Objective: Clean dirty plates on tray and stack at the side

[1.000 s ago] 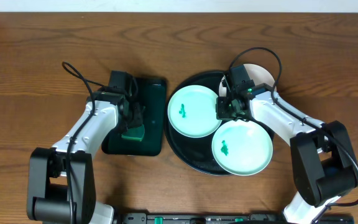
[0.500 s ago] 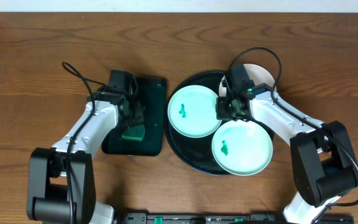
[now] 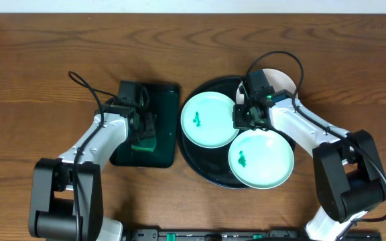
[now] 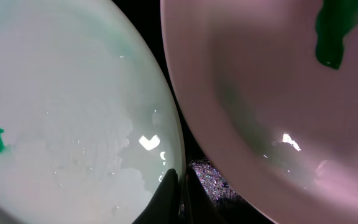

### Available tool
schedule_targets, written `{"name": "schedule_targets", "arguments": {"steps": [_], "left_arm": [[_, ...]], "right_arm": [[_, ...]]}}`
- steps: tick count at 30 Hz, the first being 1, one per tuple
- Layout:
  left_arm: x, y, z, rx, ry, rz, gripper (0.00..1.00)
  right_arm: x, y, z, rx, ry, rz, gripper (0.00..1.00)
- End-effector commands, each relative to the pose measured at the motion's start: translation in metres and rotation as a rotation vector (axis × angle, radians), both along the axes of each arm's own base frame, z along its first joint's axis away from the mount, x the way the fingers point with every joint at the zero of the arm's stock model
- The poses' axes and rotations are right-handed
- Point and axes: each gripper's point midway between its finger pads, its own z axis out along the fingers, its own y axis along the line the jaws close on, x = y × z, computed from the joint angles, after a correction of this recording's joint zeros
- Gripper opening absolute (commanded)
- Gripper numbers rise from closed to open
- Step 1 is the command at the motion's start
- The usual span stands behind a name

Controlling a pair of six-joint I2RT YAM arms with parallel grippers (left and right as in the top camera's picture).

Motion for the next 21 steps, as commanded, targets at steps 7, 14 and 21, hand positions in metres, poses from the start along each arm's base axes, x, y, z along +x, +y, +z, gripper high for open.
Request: {"name": "schedule_targets", "arguments": {"steps": [7, 14, 21], "left_arm": [[-0.0048, -0.0031, -0.0029, -0.016, 0.005, -0.005, 0.34], [-0.0053, -0.0030, -0.0033, -0.016, 0.006, -0.005, 0.39], [-0.0098, -0.0024, -0.0067, -0.015, 0.018, -0.005, 0.38]], "right_arm": [[-0.0043, 0.0016, -0.0046, -0.014, 0.009, 0.009, 0.03], [-0.0043, 0.0016, -0.0046, -0.014, 0.009, 0.009, 0.03], [-0.0042, 0.0016, -0.0046, -0.014, 0.009, 0.009, 0.03]]}}
